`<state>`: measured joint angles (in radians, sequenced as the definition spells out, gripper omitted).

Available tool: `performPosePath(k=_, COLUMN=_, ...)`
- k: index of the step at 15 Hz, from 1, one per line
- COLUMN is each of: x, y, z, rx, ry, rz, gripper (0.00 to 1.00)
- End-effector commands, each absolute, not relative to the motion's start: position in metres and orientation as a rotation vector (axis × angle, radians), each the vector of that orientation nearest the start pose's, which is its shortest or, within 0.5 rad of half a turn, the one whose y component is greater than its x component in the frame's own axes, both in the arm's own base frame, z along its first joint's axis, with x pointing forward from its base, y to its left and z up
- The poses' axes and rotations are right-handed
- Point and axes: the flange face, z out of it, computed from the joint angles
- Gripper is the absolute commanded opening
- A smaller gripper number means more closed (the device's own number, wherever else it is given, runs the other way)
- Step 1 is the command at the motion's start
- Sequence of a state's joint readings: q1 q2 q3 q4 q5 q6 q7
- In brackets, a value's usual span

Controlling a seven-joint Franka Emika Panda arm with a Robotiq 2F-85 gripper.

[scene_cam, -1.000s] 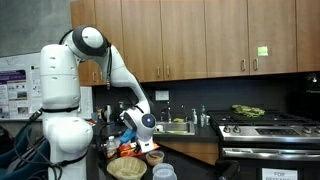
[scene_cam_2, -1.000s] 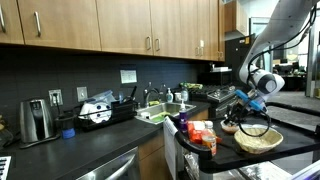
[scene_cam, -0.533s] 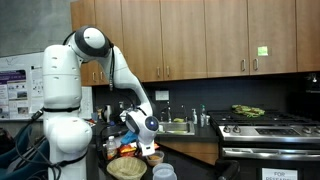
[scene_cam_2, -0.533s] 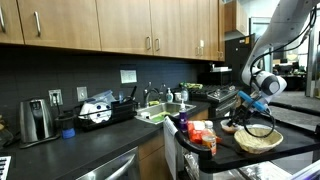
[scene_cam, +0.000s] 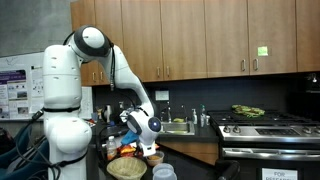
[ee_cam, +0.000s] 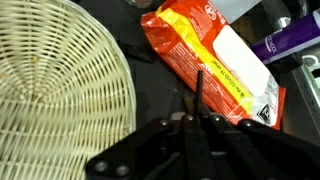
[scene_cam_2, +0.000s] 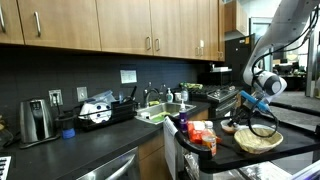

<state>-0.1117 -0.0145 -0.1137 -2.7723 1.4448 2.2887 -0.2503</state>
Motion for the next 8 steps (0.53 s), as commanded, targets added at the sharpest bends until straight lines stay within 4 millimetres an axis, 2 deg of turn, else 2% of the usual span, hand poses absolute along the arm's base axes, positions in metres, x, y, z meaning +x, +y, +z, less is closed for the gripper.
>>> performPosePath(k=1, x=0.3427, y=-0.0558, z=0.2013, rx=-1.854, ry=1.265, rz=0.216, gripper=0.01)
performPosePath(k=8, x=0.3403, y=-0.0498, z=0.1960, rx=-1.850, ry=1.195, rz=0.228, gripper=0.01)
